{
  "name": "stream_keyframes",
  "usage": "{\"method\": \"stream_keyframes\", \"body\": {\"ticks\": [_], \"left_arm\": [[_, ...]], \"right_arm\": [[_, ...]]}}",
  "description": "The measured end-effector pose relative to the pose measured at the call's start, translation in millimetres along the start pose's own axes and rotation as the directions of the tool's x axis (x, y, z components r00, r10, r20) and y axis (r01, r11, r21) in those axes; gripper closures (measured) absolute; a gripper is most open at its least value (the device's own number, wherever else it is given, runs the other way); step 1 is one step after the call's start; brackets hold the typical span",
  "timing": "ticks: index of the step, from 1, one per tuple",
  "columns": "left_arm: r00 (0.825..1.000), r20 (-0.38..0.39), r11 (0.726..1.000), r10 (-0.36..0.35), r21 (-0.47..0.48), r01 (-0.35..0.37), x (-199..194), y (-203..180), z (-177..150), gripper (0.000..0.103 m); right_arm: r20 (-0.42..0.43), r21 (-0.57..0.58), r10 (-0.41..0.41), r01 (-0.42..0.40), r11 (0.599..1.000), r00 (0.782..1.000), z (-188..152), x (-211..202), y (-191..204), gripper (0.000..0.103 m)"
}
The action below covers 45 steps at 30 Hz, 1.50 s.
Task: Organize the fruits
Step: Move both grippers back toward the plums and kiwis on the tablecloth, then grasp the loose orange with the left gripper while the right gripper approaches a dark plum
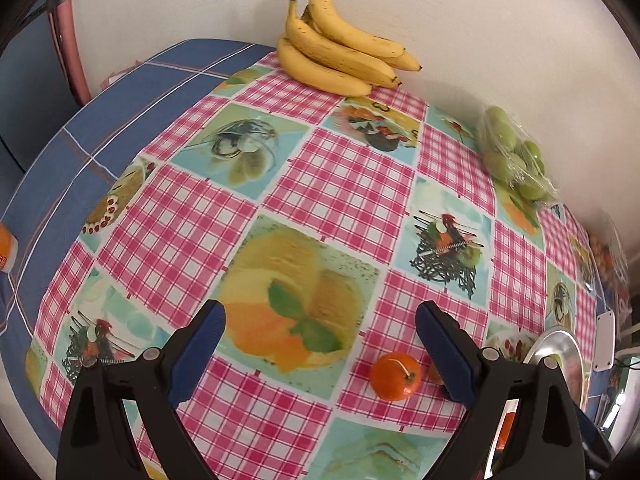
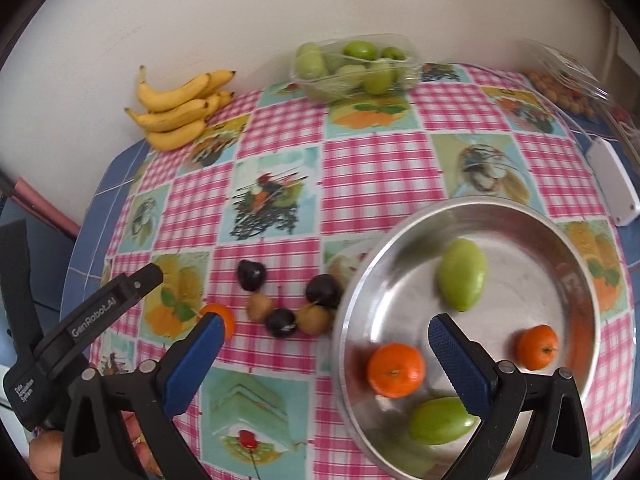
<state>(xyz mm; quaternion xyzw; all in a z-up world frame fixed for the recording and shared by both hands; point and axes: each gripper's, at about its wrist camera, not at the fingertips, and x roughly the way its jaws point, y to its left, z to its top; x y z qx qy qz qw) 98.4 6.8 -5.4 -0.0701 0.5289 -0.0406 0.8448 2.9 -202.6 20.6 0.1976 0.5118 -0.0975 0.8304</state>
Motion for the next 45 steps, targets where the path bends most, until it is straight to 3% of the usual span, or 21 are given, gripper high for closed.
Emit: {"method": "stream_keyframes", "body": {"ticks": [7, 16, 21, 23, 25, 32, 41, 45], "left_arm": [[0.999, -0.049, 0.999, 0.01, 0.045, -0.007, 9, -6, -3, 0.007], [0.987, -0.137, 0.996, -0.085, 0.022, 0.088, 23, -15, -7, 0.007], [0.981, -0.143, 0.991, -0.129, 0.02, 0.133, 20, -22, -7, 0.007], [0.978, -0.151, 0.988, -0.147, 0.016, 0.151, 21, -24, -8, 0.007], [0.972, -0.164, 0.985, -0.17, 0.008, 0.173, 23, -25, -9, 0.009], [0.946, -0.219, 0.97, -0.241, -0.031, 0.24, 32, -26, -13, 0.032], [0.926, -0.268, 0.964, -0.265, -0.046, 0.262, 40, -30, -19, 0.036], [0.915, -0.286, 0.958, -0.286, -0.076, 0.276, 44, -28, -21, 0.047]], "right_arm": [[-0.038, -0.02, 0.027, -0.027, 0.999, 0.999, -1, 20, 12, 0.0], [-0.051, -0.025, 0.032, -0.034, 0.999, 0.998, 1, 31, 12, 0.001], [-0.046, -0.034, 0.009, -0.011, 0.999, 0.999, 1, 33, 11, 0.008], [-0.04, -0.028, 0.016, -0.017, 0.999, 0.999, 1, 33, 9, 0.02], [-0.029, -0.021, 0.023, -0.024, 0.999, 0.999, 2, 32, 8, 0.025], [-0.015, -0.03, 0.018, -0.018, 0.999, 1.0, 3, 32, 9, 0.032], [-0.034, -0.041, 0.01, -0.011, 0.999, 0.999, 2, 38, 10, 0.034], [-0.045, -0.041, 0.0, -0.002, 0.999, 0.999, 1, 40, 8, 0.035]]}}
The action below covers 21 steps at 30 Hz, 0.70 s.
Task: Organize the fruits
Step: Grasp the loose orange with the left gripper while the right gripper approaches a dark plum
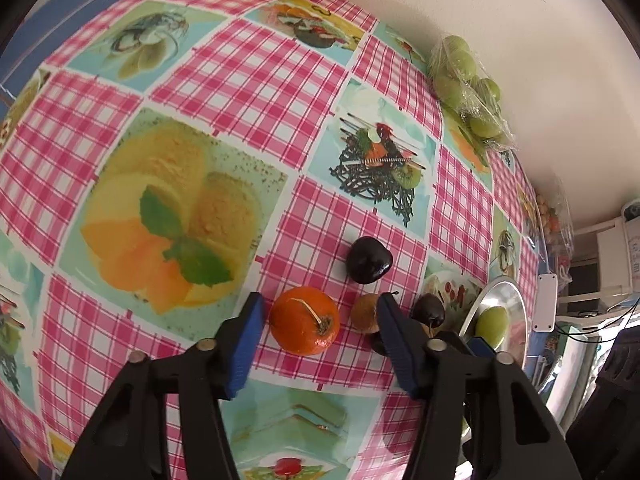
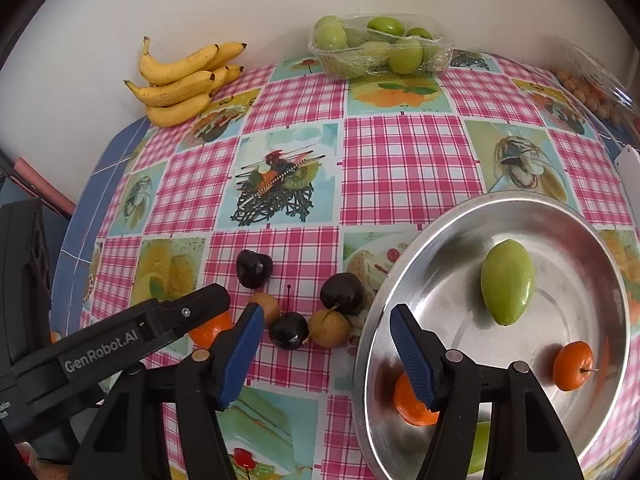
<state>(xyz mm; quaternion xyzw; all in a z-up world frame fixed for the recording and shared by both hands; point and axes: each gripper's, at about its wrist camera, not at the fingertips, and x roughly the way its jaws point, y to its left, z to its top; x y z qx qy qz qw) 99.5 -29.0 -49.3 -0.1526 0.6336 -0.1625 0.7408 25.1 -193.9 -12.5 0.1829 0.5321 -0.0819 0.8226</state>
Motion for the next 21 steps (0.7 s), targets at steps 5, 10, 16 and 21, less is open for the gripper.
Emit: {"method": "stream_keyframes", "body": {"ticks": [5, 10, 16, 21], "left_arm": [[1.0, -0.014, 1.0, -0.001, -0.022, 0.0, 4, 3, 0, 0.054], [1.0, -0.014, 1.0, 0.009, -0.022, -0.009, 6, 3, 0, 0.065], [1.0, -0.005, 0.999, -0.014, -0.046, 0.014, 3, 7, 1, 0.065], [0.999, 0.041, 0.998, -0.016, -0.059, 0.019, -12, 13, 6, 0.065]], "right_arm": [[-0.004, 0.004, -0.007, 0.007, 1.0, 1.0, 0, 1, -1, 0.035], [-0.002, 0.013, -0.006, 0.006, 1.0, 1.0, 0, 1, -3, 0.035], [0.004, 0.023, -0.01, 0.01, 1.0, 1.0, 0, 0, -4, 0.035], [0.035, 0.023, 0.013, -0.014, 1.0, 0.999, 4, -3, 0, 0.035]]}}
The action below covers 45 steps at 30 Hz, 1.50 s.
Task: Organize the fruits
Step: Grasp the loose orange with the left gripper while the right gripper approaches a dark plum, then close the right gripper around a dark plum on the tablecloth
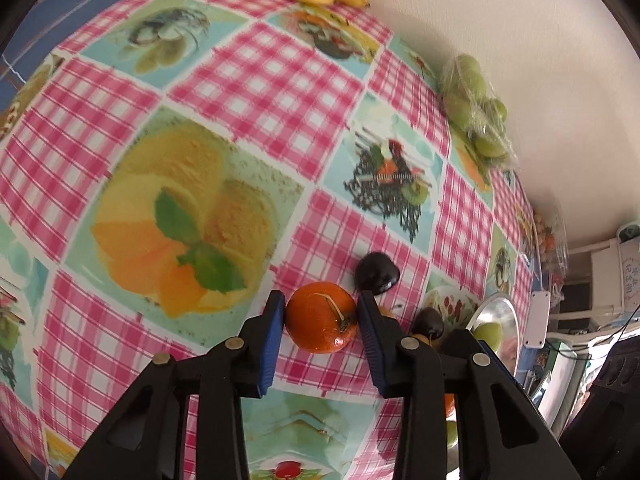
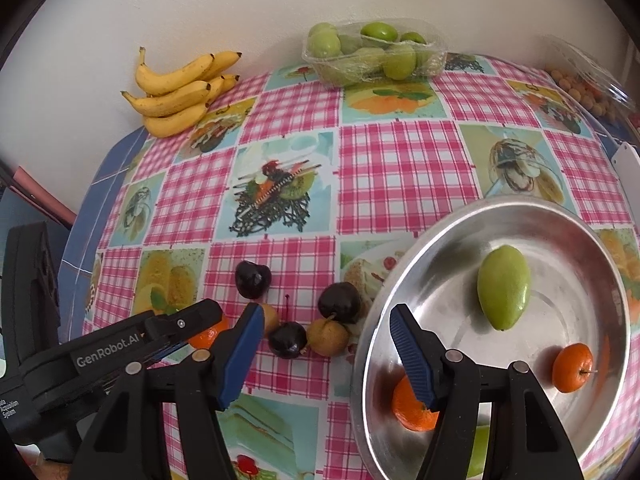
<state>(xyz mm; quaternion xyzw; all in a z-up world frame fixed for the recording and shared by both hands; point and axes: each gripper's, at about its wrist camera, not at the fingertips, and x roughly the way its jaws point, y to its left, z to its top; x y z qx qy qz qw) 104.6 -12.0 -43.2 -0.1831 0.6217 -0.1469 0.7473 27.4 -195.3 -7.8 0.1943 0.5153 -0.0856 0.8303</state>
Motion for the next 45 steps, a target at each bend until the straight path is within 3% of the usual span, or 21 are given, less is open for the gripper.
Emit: {"method": "stream_keyframes", "body": {"ticks": [7, 15, 27, 35, 45], "left_arm": [[0.996, 0.087, 0.996, 0.02, -0.084, -0.013, -22, 26, 17, 0.065], [0.995, 0.101, 0.991, -0.001, -0.137, 0.015, -29, 47, 27, 0.065], [0.995, 0.098, 0.988, -0.011, -0.155, 0.026, -27, 54, 32, 0.065], [0.995, 0.1, 0.989, -0.01, -0.147, 0.025, -27, 53, 32, 0.065], [0.993, 0.116, 0.994, -0.011, -0.105, 0.023, -33, 42, 32, 0.065]], "right_arm": [[0.026, -0.044, 0.065, -0.064, 0.997, 0.998, 10, 6, 25, 0.035], [-0.007, -0.101, 0.057, -0.057, 0.993, 0.998, 16, 34, 50, 0.042], [-0.054, -0.133, 0.014, -0.021, 0.991, 0.998, 20, 65, 65, 0.056], [-0.05, -0.1, 0.01, -0.015, 0.995, 0.999, 20, 65, 59, 0.072], [-0.022, -0.053, 0.089, -0.09, 0.995, 0.996, 24, 42, 57, 0.072]]}}
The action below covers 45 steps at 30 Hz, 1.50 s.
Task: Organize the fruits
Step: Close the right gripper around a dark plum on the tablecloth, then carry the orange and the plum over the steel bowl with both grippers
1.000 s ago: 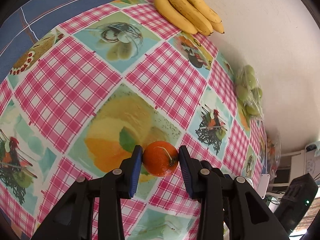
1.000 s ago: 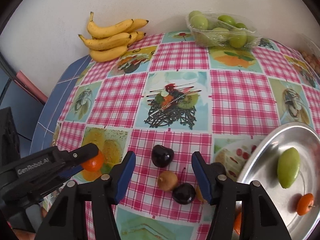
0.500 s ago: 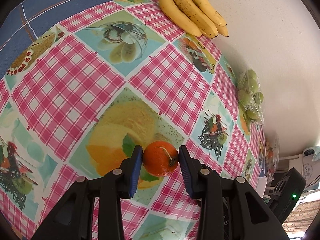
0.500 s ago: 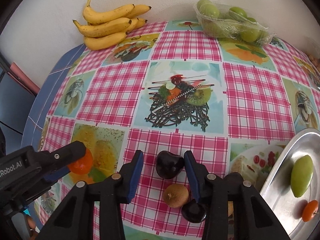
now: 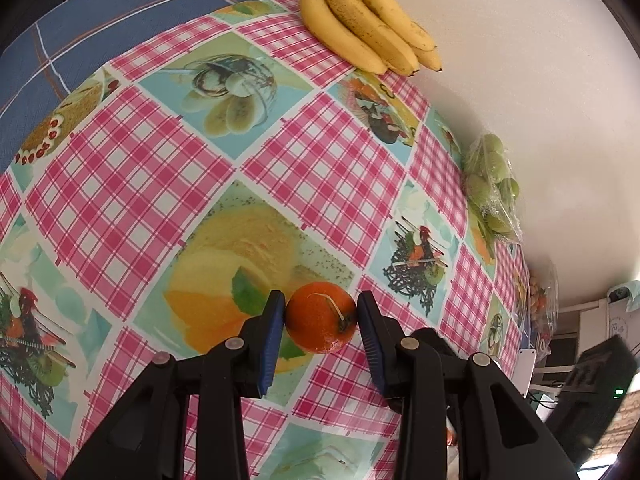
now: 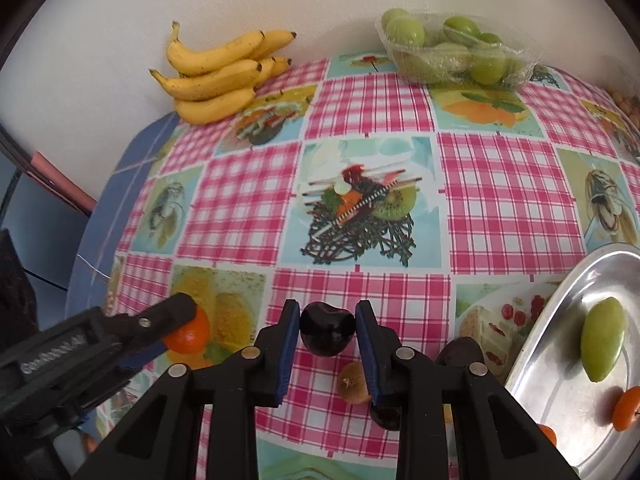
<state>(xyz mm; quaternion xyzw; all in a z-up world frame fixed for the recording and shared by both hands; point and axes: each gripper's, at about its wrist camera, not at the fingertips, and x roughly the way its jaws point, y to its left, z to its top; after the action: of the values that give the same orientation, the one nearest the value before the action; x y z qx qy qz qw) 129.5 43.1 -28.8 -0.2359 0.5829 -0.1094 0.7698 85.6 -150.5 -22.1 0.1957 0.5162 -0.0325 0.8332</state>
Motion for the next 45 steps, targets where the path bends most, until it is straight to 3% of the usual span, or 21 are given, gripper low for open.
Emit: {"method": "stream_keyframes", "body": {"ticks": [9, 20, 26, 32, 38, 45], "left_arm": [[1.0, 0.0, 0.997, -0.014, 0.073, 0.014, -5, -20, -9, 0.065], [0.998, -0.048, 0.978, -0.042, 0.203, 0.051, 0, -69, -40, 0.065], [0.992, -0.112, 0.943, -0.051, 0.322, 0.085, 11, -108, -70, 0.065], [0.984, -0.171, 0.89, -0.048, 0.44, 0.12, 22, -148, -106, 0.064], [0.985, -0.17, 0.826, -0.002, 0.555, 0.098, 37, -176, -131, 0.064], [0.988, -0.151, 0.796, 0.043, 0.603, 0.057, 53, -186, -139, 0.064]], "right_arm": [[0.037, 0.01, -0.003, 0.002, 1.0, 0.999, -3, -35, 2, 0.072], [0.066, 0.15, -0.054, 0.044, 0.988, 0.996, -19, -77, -49, 0.072], [0.083, 0.226, -0.111, 0.089, 0.97, 0.99, -27, -100, -87, 0.072], [0.083, 0.317, -0.158, 0.124, 0.94, 0.984, -41, -118, -130, 0.072], [0.082, 0.394, -0.183, 0.137, 0.909, 0.98, -56, -131, -163, 0.072], [0.012, 0.427, -0.168, 0.147, 0.892, 0.986, -66, -114, -182, 0.072]]}}
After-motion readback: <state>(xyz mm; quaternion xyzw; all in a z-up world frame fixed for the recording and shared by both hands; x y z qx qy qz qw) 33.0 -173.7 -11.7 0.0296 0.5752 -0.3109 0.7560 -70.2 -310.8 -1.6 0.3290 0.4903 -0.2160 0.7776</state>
